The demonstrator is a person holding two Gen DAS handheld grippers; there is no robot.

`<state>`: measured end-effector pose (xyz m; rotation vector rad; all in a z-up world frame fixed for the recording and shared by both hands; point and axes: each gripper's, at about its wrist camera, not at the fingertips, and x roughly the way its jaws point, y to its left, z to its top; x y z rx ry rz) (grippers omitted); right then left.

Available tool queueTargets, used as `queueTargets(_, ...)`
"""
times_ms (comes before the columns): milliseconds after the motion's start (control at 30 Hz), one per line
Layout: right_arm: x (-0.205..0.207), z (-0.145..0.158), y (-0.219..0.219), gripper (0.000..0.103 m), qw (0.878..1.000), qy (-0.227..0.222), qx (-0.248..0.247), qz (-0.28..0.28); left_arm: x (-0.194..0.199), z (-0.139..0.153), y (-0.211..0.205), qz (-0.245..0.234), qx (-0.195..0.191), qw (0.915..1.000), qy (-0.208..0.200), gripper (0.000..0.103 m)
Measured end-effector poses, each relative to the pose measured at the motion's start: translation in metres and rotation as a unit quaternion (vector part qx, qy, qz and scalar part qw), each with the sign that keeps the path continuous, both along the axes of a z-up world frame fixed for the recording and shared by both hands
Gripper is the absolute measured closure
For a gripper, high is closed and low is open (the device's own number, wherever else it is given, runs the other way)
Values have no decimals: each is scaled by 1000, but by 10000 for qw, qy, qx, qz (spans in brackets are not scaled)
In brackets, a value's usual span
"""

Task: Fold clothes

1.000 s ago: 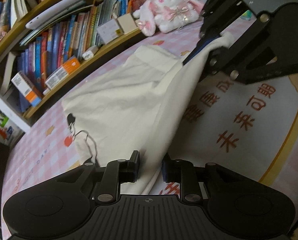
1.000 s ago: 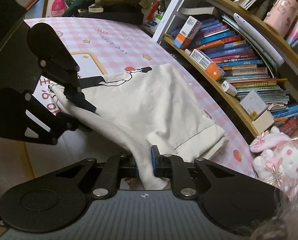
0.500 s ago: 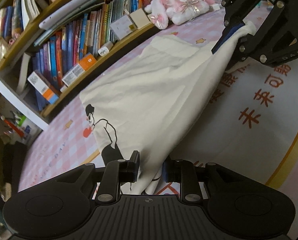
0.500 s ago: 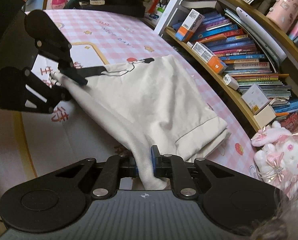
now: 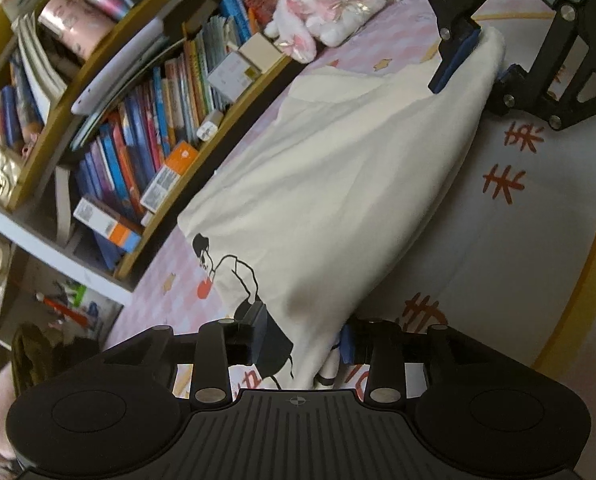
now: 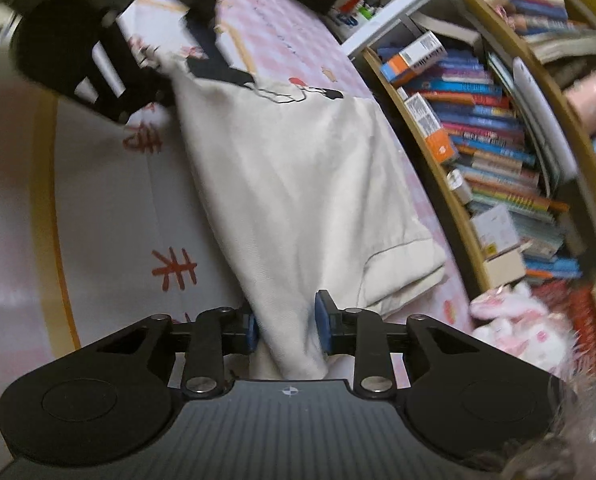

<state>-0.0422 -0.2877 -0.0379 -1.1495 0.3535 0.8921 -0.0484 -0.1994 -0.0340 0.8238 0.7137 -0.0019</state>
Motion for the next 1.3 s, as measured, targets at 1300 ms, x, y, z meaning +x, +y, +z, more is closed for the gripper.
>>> queueTargets(1300, -79, 139, 9, 96, 9843, 455, 1079, -1318, -53, 126, 72, -1359, -976, 9824, -832, 97)
